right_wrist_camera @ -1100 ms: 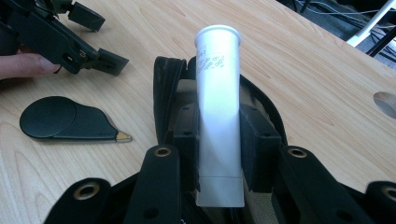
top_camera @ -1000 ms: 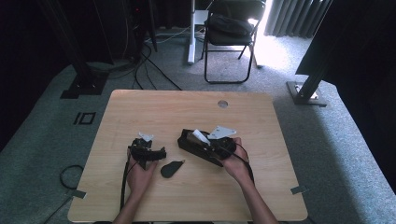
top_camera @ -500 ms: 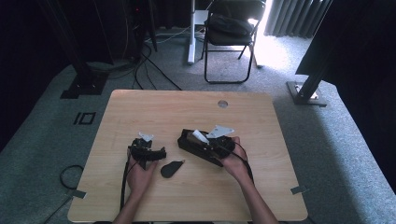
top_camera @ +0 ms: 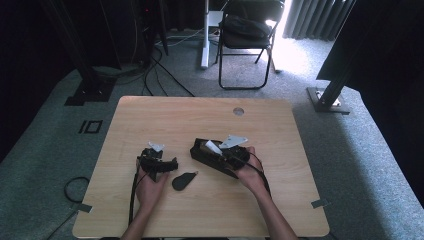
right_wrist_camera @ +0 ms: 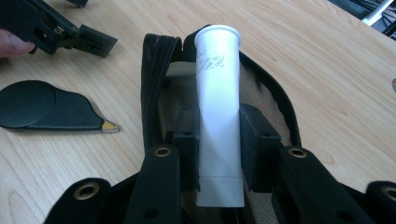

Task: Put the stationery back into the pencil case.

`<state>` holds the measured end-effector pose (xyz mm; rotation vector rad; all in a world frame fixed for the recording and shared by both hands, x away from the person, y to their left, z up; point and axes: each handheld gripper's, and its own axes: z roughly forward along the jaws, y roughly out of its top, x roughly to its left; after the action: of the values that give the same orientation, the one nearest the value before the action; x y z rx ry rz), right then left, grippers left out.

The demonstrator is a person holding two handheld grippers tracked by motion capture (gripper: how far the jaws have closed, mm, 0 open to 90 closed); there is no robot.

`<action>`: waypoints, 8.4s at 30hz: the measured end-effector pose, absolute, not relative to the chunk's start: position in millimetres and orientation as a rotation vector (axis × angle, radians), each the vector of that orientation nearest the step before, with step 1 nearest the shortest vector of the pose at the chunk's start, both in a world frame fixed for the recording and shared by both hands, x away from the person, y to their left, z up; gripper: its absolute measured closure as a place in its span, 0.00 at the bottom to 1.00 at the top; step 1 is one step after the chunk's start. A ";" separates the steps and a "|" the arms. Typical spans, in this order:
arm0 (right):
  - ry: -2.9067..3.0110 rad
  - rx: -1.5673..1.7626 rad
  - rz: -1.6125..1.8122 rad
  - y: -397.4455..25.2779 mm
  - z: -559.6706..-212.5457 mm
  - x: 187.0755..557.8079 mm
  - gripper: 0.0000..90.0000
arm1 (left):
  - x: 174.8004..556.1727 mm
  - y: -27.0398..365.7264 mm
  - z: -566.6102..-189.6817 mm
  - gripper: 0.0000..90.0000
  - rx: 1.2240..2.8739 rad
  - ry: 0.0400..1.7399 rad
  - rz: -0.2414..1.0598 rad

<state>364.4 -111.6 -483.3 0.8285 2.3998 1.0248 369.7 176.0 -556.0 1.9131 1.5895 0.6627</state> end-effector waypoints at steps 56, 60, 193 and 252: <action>2.545 0.814 1.003 -98.3 -498.1 365.9 0.80 | 369.7 176.0 -556.1 0.01 1.916 1.586 0.662; 2.534 0.820 1.008 -99.3 -496.9 365.8 0.80 | 369.6 176.0 -556.0 0.01 1.917 1.586 0.662; 2.595 0.622 1.161 -19.9 -510.5 315.9 0.62 | 369.6 175.9 -556.0 0.01 1.915 1.588 0.661; 2.669 0.440 1.215 10.8 -542.8 318.1 0.42 | 369.6 176.0 -556.0 0.01 1.916 1.587 0.661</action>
<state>318.1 10.8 -542.8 0.4405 2.6695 1.2154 369.6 176.0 -556.0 1.9156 1.5873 0.6610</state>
